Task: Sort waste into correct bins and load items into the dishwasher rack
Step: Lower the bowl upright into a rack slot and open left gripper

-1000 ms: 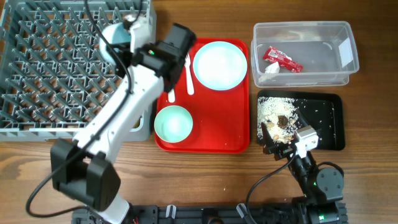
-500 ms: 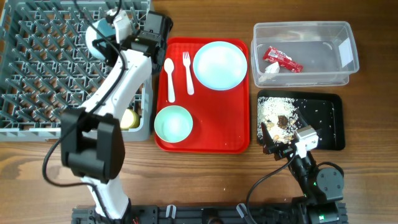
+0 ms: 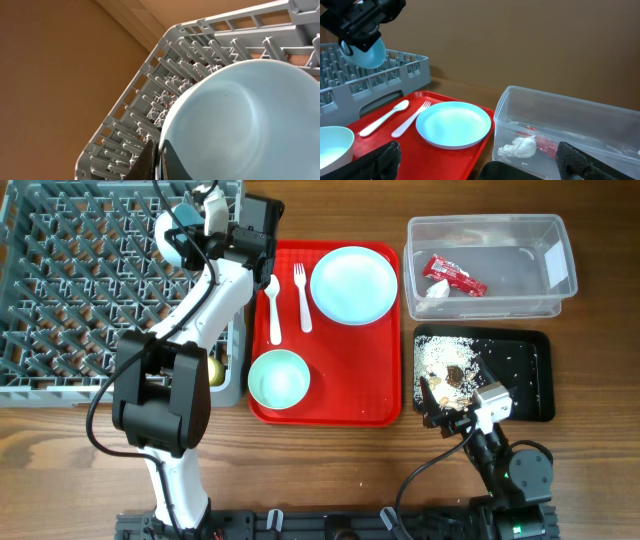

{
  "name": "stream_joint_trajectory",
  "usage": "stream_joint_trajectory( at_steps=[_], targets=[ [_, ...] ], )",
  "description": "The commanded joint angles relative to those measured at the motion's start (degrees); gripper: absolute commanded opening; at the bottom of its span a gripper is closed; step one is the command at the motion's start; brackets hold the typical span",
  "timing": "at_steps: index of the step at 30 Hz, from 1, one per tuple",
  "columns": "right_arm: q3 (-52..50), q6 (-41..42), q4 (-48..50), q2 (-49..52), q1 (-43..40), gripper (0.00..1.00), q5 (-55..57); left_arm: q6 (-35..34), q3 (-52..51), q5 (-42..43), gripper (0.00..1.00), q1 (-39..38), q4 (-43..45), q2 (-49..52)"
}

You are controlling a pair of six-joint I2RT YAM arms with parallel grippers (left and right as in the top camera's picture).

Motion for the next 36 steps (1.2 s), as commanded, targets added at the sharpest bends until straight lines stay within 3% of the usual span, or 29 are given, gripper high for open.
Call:
stream_joint_trajectory(
  at_steps=[1,13,36],
  targets=[
    [-0.8,0.8,0.2,-0.8,-0.3,0.99,-0.9,2.1,0.3,-1.6,0.04,0.3,0.0,0.2],
    [-0.8,0.8,0.2,-0.8,-0.3,1.00,-0.9,3.0,0.3,-1.6,0.04,2.0,-0.5,0.2],
    [-0.8,0.8,0.2,-0.8,-0.3,1.00,-0.9,3.0,0.1,-2.8,0.04,-2.0,-3.0,1.5]
  ],
)
